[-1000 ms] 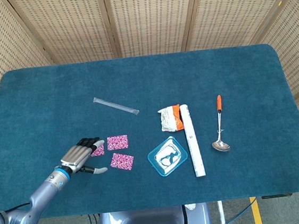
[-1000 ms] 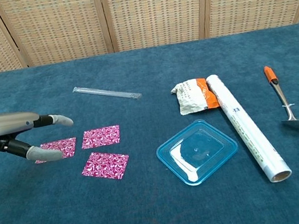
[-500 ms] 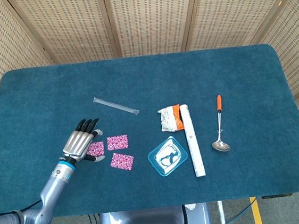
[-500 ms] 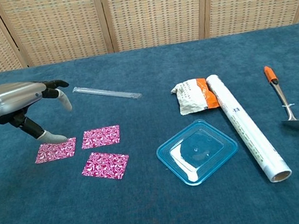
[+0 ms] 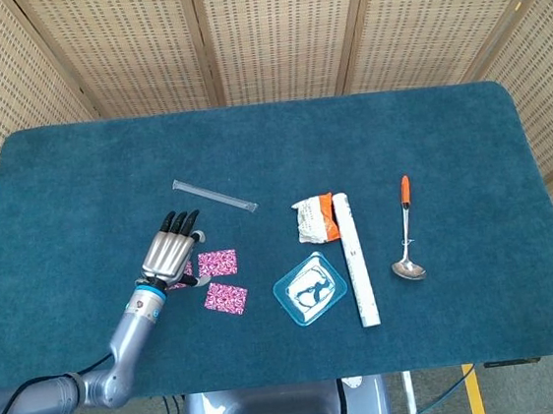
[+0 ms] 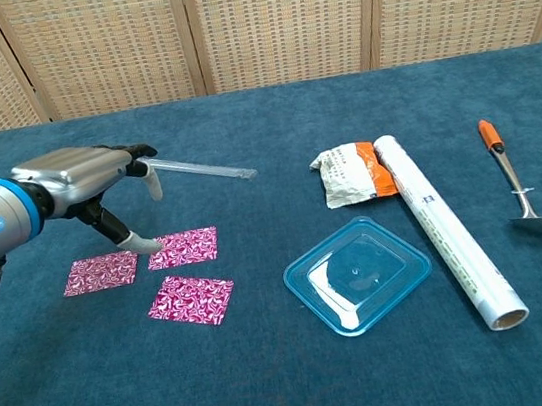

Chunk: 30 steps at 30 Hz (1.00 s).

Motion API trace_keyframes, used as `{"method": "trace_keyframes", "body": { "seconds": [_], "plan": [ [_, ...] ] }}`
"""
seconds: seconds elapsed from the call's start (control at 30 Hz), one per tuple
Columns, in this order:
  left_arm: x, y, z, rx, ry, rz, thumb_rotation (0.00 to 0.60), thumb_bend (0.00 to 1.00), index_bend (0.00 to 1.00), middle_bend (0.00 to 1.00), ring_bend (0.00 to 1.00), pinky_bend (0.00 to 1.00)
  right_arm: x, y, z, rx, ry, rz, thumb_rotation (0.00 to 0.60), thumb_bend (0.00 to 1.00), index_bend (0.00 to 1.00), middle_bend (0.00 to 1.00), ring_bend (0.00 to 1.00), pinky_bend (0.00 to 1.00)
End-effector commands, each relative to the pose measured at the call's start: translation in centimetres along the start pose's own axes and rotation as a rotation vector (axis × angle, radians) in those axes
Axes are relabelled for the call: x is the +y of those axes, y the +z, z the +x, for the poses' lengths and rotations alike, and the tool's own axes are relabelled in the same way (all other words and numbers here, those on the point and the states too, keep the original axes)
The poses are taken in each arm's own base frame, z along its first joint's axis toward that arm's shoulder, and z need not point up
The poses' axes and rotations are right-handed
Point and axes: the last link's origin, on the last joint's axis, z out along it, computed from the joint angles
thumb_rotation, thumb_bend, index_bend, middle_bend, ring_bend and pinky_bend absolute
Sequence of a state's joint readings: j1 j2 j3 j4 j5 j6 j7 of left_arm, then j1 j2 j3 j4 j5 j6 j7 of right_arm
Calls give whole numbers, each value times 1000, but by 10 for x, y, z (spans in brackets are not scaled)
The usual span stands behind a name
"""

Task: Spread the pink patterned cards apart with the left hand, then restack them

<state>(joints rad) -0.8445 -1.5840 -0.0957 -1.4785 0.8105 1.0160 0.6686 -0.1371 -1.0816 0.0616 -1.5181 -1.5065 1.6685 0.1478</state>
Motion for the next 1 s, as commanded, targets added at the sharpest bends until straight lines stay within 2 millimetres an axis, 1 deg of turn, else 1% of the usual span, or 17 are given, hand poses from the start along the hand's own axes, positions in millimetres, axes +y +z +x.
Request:
{"method": "trace_keyframes", "body": {
  "seconds": [0.03,0.1,0.2,0.67,0.8,1.0],
  "plan": [
    [7,7,-1,-2,12,7,432,132,310,0,0,0,0,0,0,1,-1,-1,600,2,180,243,7,0],
    [10,9,-1,-2,16,9,478,140,311,0,0,0,0,0,0,2,-1,-1,600,2,181,243,7,0],
    [13,10,-2,-2,14,10,517,144,311,0,0,0,0,0,1,3,-1,-1,600,2,180,243,7,0],
    [31,19,-8,-10,11,12,525,168,311,0,0,0,3,-2,2,5,-5,-14,600,2,180,243,7,0],
    [39,21,-14,-23,19,18,524,166,311,0,0,0,4,-3,2,5,-4,-15,600,2,181,243,7,0],
    [42,20,-17,-26,23,38,526,172,311,0,0,0,7,-5,3,7,-1,-23,600,2,181,243,7,0]
  ]
}}
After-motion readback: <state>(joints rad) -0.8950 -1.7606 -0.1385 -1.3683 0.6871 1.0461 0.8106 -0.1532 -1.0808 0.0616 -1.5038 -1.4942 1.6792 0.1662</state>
